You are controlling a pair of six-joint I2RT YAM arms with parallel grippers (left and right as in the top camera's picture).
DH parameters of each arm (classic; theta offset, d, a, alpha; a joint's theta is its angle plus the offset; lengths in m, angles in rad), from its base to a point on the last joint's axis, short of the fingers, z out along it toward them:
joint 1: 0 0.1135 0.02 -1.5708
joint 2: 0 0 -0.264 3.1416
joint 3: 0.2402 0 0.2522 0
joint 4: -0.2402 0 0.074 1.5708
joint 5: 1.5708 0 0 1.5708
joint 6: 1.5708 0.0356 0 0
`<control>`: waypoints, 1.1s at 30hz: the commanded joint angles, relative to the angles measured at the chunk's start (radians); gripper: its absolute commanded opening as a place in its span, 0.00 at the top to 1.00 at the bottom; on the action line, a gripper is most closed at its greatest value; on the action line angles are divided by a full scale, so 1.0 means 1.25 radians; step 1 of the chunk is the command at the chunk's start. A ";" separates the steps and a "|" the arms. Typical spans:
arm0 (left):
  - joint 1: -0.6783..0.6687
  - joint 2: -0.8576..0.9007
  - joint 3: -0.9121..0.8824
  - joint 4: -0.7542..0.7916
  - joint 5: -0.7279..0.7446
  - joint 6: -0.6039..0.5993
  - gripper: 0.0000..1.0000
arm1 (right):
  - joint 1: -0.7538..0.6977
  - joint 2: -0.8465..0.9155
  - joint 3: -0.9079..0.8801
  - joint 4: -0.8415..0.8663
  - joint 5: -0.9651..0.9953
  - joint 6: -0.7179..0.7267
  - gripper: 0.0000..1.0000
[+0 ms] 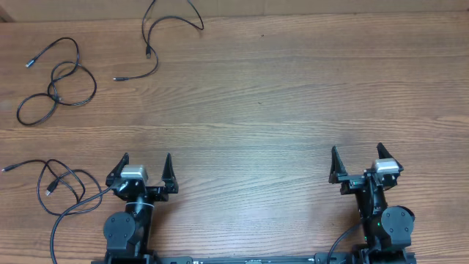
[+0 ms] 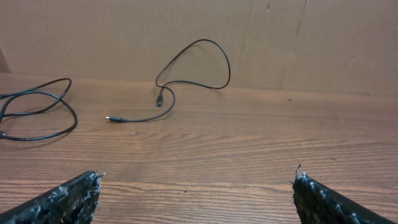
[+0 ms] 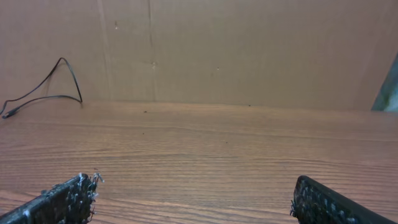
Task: Untangle cables
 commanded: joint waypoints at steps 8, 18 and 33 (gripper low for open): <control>-0.005 -0.009 -0.005 0.002 0.002 0.021 0.00 | 0.002 -0.008 -0.010 0.006 0.001 -0.006 0.00; -0.005 -0.009 -0.005 0.002 0.001 0.021 0.00 | -0.029 -0.008 -0.010 0.005 0.001 -0.006 0.00; -0.005 -0.009 -0.005 0.002 0.001 0.021 0.01 | -0.056 -0.008 -0.009 0.005 0.001 -0.006 0.00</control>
